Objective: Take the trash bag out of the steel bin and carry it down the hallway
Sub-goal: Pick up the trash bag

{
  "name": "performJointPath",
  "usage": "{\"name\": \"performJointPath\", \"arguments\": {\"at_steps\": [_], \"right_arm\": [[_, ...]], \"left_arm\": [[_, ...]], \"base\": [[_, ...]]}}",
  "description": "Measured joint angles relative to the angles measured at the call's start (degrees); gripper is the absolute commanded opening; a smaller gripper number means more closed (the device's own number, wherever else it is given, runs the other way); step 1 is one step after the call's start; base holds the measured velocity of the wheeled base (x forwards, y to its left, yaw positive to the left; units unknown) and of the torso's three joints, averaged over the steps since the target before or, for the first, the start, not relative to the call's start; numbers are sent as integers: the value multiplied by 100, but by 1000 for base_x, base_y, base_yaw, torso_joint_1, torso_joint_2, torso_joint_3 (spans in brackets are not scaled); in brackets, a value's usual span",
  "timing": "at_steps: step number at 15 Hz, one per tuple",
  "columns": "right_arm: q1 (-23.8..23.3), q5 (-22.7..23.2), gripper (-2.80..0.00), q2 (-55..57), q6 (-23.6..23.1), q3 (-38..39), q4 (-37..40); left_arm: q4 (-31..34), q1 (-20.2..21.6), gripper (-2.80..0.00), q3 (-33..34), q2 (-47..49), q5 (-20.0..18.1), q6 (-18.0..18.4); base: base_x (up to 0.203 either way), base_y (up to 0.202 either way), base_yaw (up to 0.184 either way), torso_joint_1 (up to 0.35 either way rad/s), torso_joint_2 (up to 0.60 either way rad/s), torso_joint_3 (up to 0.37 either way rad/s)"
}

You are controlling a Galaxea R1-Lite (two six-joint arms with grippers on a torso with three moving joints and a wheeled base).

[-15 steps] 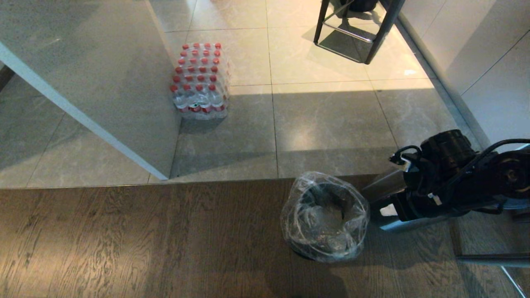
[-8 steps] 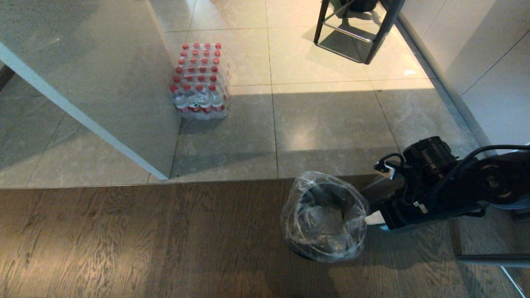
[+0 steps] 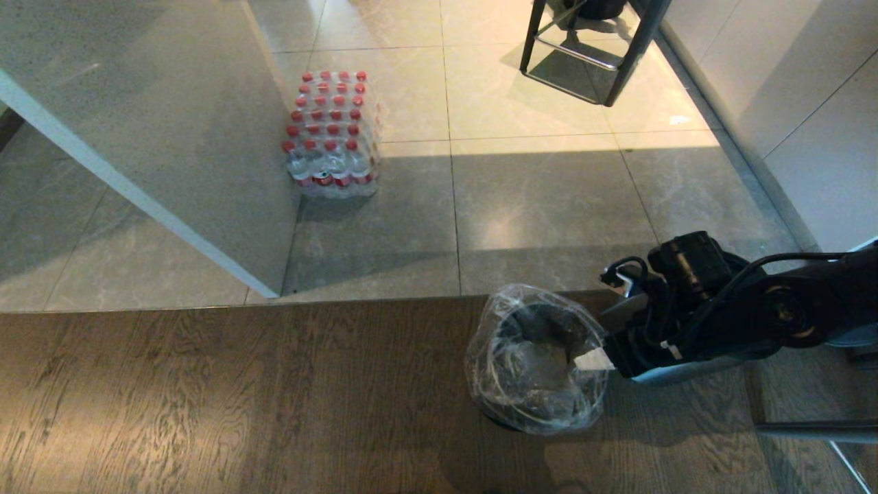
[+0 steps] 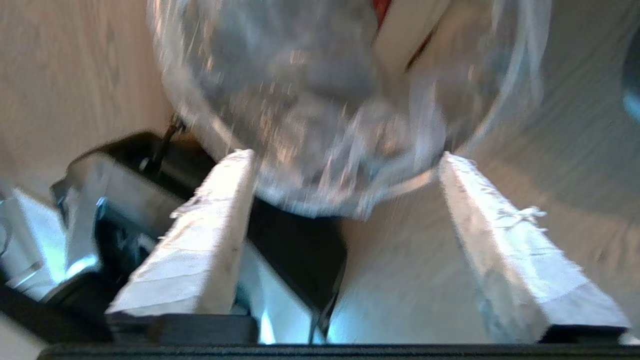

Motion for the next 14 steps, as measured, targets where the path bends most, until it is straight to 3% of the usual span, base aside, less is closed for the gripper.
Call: {"name": "performJointPath", "arguments": {"at_steps": [8,14], "right_arm": [[93,-14,0,580,-625,-34,-1391],[-100,-120,0,632,-627,-85,-1452]], "left_arm": [[0,0,-280,0,0,0,2],[-4,0,-280,0,0,0,0]], "base": [[0,0,0,0,0,0],[0,0,0,0,0,0]]}}
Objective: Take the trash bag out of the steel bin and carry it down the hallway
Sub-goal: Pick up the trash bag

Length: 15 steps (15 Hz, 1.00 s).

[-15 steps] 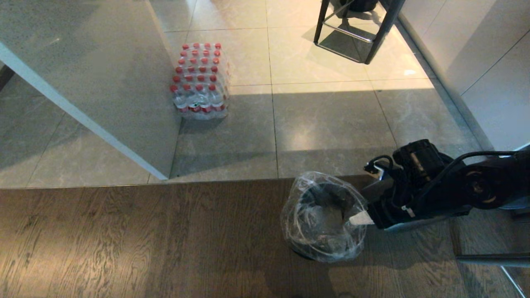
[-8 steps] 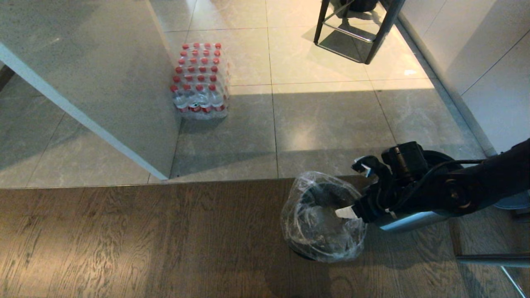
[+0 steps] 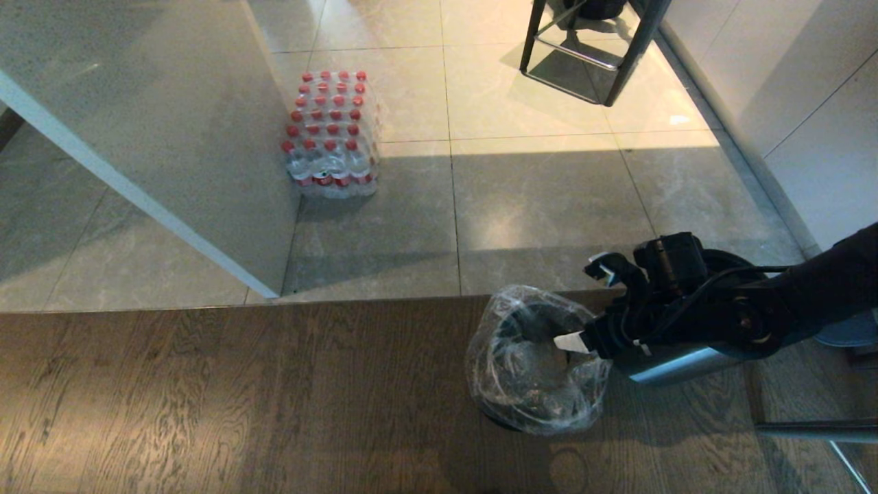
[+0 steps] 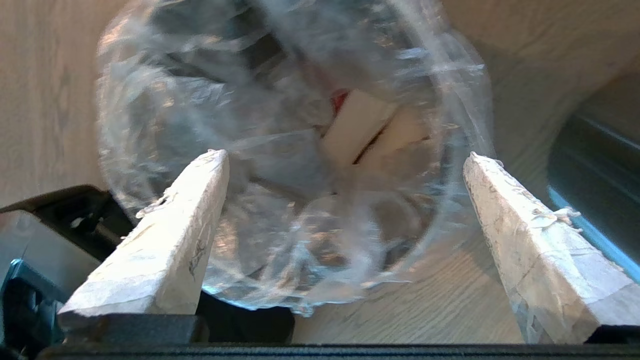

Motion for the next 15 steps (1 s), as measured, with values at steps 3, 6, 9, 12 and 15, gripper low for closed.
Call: {"name": "performJointPath", "arguments": {"at_steps": [3,6,9,12,15], "right_arm": [[-181,0,0,-30,2,-44,-47],[-339,-5,0,-36,5,-68,-114],[-383,0,0,148,117,-85,-87],[-394,17,0,424,254,-253,-108],[-392,22,-280,632,257,-439,-117]], "left_arm": [[1,0,-280,0,0,0,-1],[2,0,-280,0,0,0,0],[0,0,-280,0,0,-2,2],[2,0,-280,0,0,0,2],[2,0,-280,0,0,0,2]], "base": [[0,0,0,0,0,0],[0,0,0,0,0,0],[0,0,0,0,0,0],[0,0,0,0,0,0],[0,0,0,0,0,0]]}}
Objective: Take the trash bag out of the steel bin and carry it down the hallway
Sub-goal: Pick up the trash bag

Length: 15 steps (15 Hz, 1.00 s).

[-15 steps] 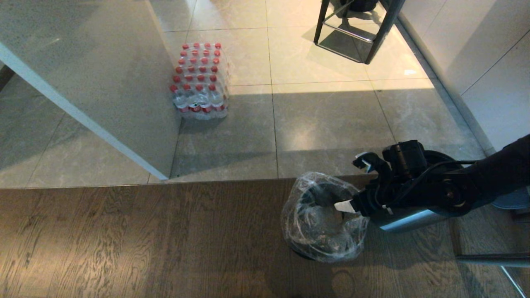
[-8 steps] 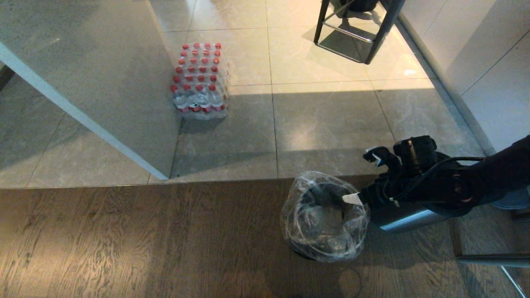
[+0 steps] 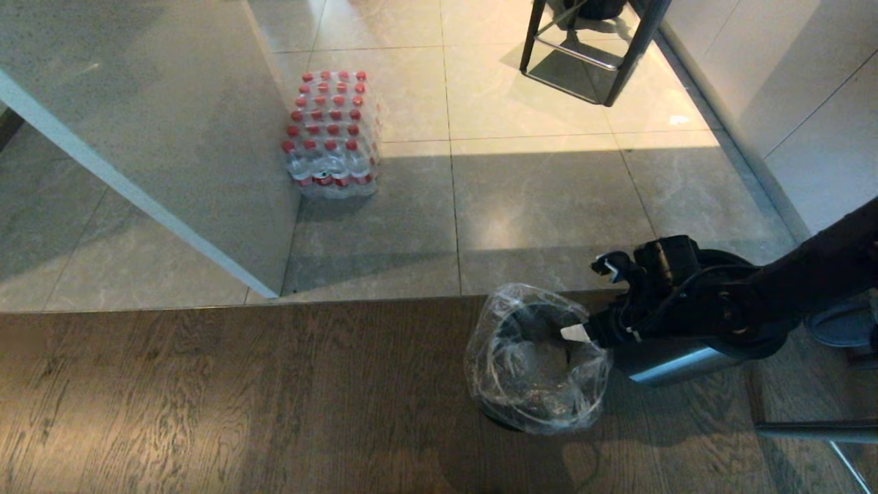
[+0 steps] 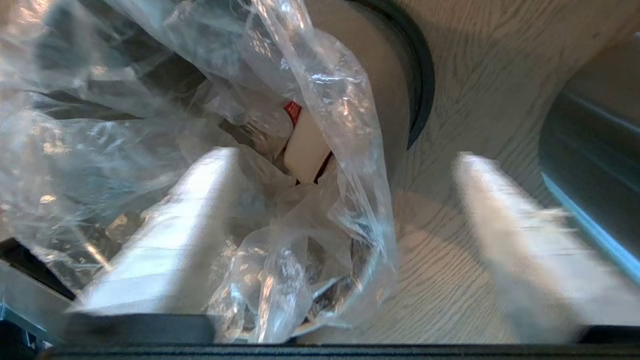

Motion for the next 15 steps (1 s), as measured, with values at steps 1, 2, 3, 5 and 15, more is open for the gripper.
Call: {"name": "performJointPath", "arguments": {"at_steps": [1,2,3,5,15], "right_arm": [[0,1,-280,35,-17,-22,-3],[0,0,-280,64,-45,-29,-20],[0,4,-280,80,-48,-24,-27],[0,4,-280,94,-53,-27,-13],[-2,10,-280,-214,-167,225,-339]], "left_arm": [[-2,0,-280,0,-2,0,0],[0,0,-280,0,0,0,-2],[2,0,-280,0,0,0,-2],[0,0,-280,0,0,0,-5],[0,0,-280,0,0,-2,0]], "base": [[0,0,0,0,0,0],[0,0,0,0,0,0],[0,0,0,0,0,0],[0,0,0,0,0,0],[0,0,0,0,0,0]]}}
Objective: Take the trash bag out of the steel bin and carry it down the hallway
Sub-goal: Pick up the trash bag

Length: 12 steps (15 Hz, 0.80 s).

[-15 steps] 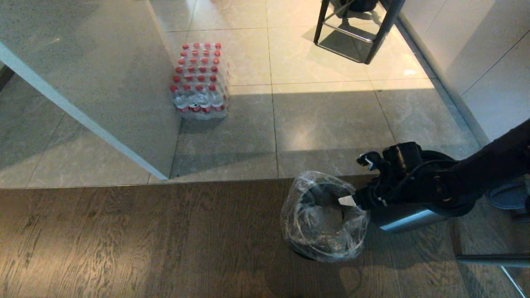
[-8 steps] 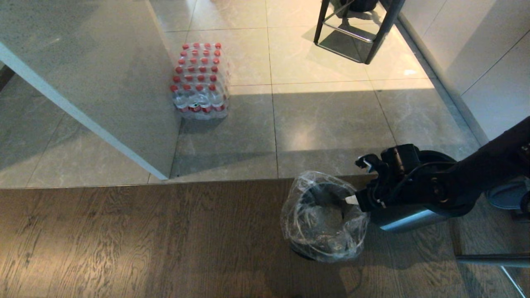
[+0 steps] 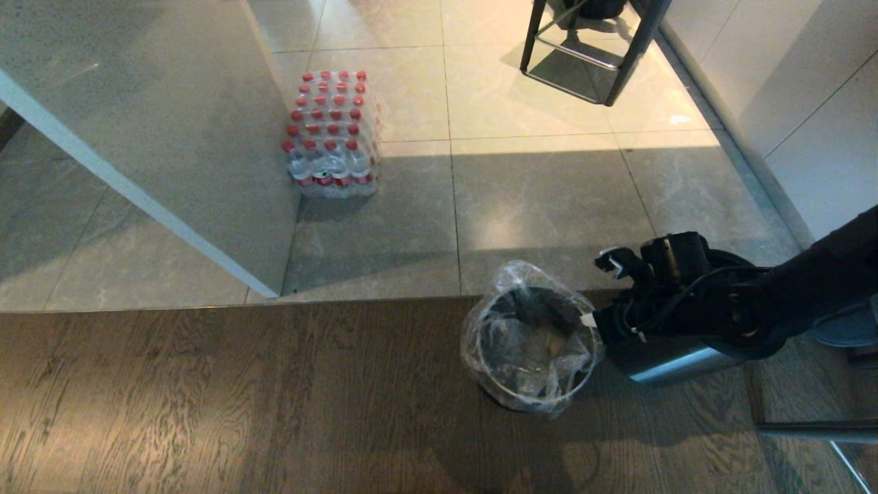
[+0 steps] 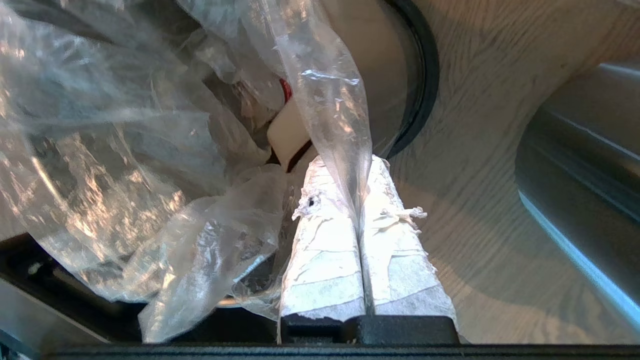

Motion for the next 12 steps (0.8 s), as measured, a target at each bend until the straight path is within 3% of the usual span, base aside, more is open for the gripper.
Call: {"name": "performJointPath", "arguments": {"at_steps": [2,3,12], "right_arm": [[2,2,-280,-53,-161,105,-6],[2,2,0,-84,-316,155,7],[-2,-20,0,-228,-395,299,124]], "left_arm": [[0,0,-280,0,0,0,-4],[-3,0,-280,0,0,2,-2],[0,0,-280,0,-2,0,-2]], "base": [[0,0,0,0,0,0],[0,0,0,0,0,0],[0,0,0,0,0,0]]}}
